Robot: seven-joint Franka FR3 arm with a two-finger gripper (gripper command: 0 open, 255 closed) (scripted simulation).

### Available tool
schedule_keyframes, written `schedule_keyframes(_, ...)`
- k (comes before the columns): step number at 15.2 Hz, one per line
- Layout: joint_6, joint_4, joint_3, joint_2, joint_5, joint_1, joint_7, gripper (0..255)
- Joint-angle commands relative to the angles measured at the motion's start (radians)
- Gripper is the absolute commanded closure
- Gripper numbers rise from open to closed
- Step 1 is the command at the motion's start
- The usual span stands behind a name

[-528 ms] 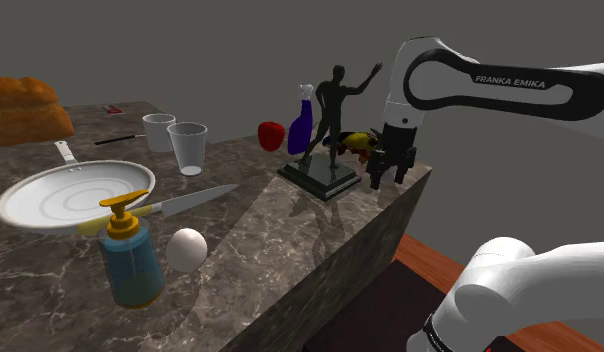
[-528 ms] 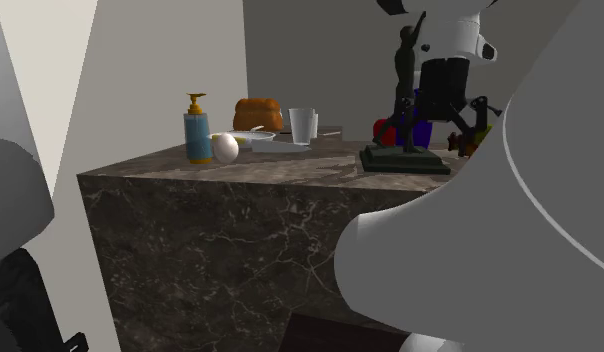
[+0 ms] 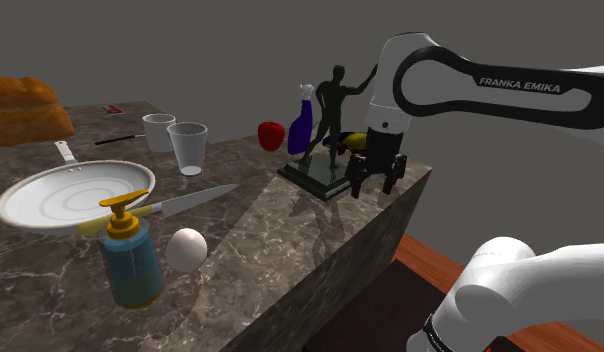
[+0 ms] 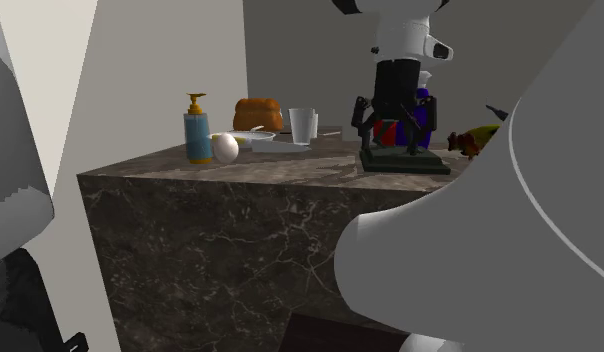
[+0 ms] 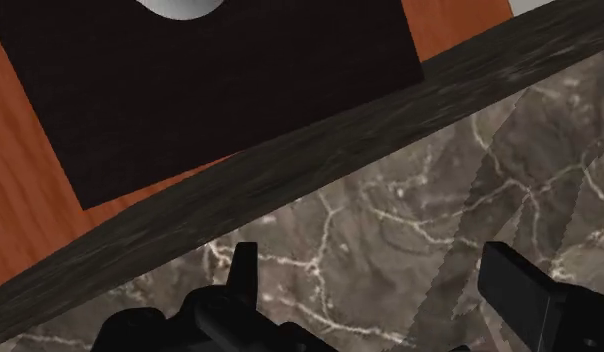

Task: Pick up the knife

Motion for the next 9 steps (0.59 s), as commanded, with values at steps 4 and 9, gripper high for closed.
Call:
schedule_keyframes(4,0.029,0.039,0.137,0.037,0.1,-0.003,0.249,0)
schedule_keyframes(9,0.078,0.121,0.277,0.128,0.169,-0.026,0.493,0)
